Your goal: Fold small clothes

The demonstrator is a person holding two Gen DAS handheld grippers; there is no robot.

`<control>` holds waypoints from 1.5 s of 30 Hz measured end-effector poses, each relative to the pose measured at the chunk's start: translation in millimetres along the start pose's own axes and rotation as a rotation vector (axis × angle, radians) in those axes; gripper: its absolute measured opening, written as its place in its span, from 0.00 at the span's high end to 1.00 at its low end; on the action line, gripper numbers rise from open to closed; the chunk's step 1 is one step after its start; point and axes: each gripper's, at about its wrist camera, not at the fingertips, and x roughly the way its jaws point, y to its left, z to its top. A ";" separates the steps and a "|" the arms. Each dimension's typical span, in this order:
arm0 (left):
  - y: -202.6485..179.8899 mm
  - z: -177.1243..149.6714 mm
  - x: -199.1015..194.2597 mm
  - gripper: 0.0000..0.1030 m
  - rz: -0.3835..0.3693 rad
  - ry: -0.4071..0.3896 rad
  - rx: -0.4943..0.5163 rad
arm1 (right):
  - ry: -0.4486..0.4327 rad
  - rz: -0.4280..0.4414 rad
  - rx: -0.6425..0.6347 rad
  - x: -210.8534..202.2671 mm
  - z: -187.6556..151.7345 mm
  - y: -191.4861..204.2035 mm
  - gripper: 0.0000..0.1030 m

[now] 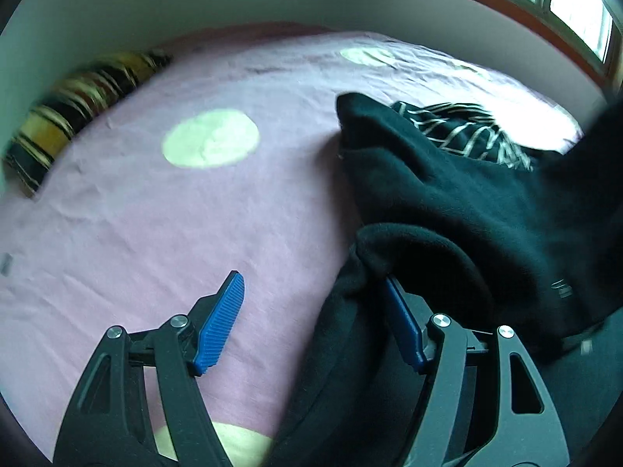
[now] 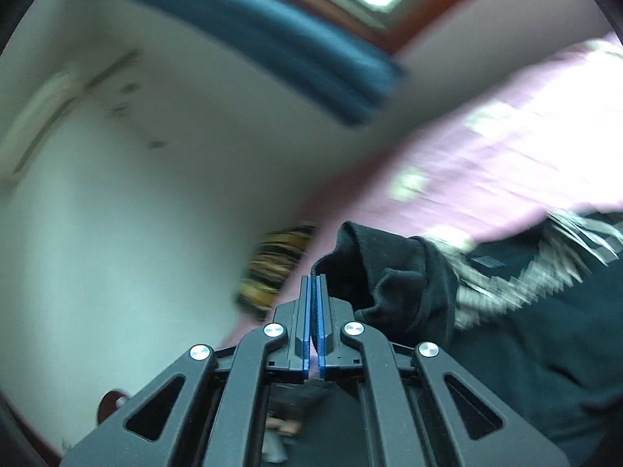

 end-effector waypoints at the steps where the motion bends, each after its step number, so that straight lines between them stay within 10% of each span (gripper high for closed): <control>1: 1.1 0.3 2.6 0.31 0.025 -0.004 0.005 | -0.017 0.031 -0.025 -2.2 4.4 13.8 0.98; 6: 46.5 -3.7 21.6 0.29 0.001 0.052 -0.197 | -0.083 -0.006 -0.029 -45.3 -14.7 4.2 0.98; 12: 55.5 -6.2 22.4 0.25 -0.030 0.040 -0.218 | 0.046 -0.471 0.237 -83.4 -101.0 -150.2 0.98; 15: 60.3 -7.2 22.5 0.25 -0.047 0.043 -0.239 | 0.075 -0.445 0.355 -88.5 -132.8 -193.5 0.98; 37: 73.9 -12.6 2.7 0.32 0.012 0.038 -0.239 | 0.057 -0.547 0.175 -86.2 -121.1 -163.1 0.98; 45: 77.5 38.8 1.6 0.19 -0.407 0.012 -0.218 | -0.003 -0.579 0.171 -105.8 -109.1 -157.6 0.96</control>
